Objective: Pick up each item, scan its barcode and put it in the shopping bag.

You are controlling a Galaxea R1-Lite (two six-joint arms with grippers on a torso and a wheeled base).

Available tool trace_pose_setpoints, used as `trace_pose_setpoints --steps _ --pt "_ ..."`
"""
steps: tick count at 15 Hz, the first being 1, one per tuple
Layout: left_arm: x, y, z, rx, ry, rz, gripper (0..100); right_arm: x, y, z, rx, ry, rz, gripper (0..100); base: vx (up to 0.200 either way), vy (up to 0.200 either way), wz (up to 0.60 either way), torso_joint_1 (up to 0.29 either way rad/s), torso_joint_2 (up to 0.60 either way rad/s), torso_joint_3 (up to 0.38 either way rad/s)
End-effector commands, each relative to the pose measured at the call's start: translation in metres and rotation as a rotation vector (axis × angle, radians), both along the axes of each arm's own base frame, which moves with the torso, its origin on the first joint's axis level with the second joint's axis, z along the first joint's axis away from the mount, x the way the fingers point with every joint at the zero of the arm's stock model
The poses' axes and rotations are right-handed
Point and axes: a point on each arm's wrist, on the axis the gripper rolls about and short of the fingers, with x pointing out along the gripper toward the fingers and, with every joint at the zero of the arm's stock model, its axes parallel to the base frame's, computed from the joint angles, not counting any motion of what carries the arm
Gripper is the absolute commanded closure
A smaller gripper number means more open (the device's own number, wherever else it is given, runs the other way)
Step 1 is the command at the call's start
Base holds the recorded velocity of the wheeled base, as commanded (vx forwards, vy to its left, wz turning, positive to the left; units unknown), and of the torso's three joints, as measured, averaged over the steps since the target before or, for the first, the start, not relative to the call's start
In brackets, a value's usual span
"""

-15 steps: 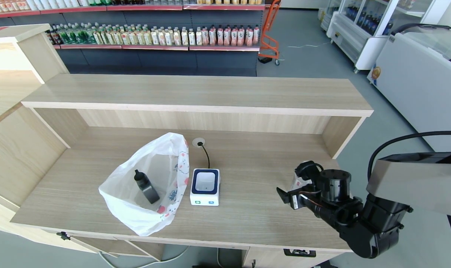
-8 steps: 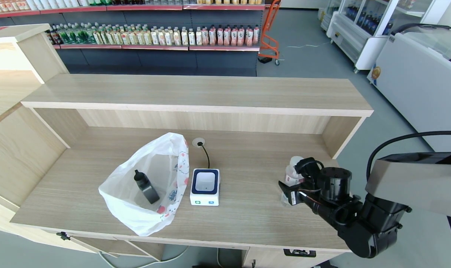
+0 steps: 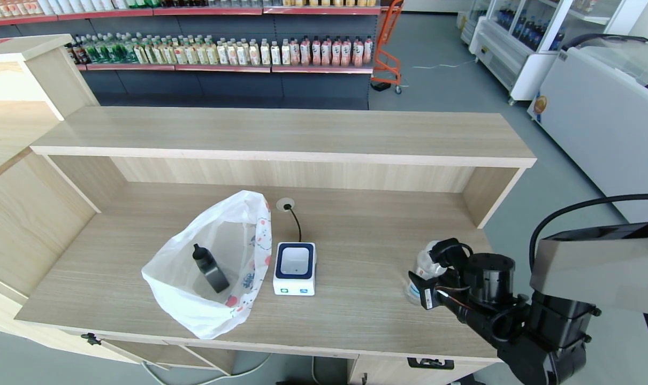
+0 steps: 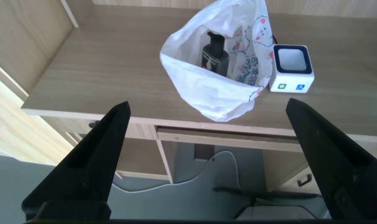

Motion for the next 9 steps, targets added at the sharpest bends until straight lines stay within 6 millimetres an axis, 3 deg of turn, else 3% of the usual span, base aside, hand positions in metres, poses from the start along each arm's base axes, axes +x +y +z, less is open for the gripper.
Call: trace_pose_setpoints --steps 1,6,7,9 --pt "0.0 0.0 0.0 -0.001 0.0 0.001 0 -0.012 -0.005 -0.006 -0.015 0.04 -0.001 100 0.0 0.0 0.0 0.0 0.0 0.0" --pt "0.0 0.0 0.0 -0.001 0.0 0.001 0 -0.015 -0.006 -0.014 -0.001 0.027 0.0 100 0.0 0.0 0.0 0.0 0.0 0.0" --pt "0.0 0.0 0.0 -0.001 0.0 0.001 0 -0.015 -0.006 -0.008 0.019 0.015 -0.003 100 0.0 0.0 0.0 0.0 0.0 0.0" --pt "0.0 0.0 0.0 -0.001 0.0 0.001 0 -0.012 -0.008 0.021 0.108 -0.063 -0.022 100 0.0 0.0 0.0 0.0 0.0 0.0"
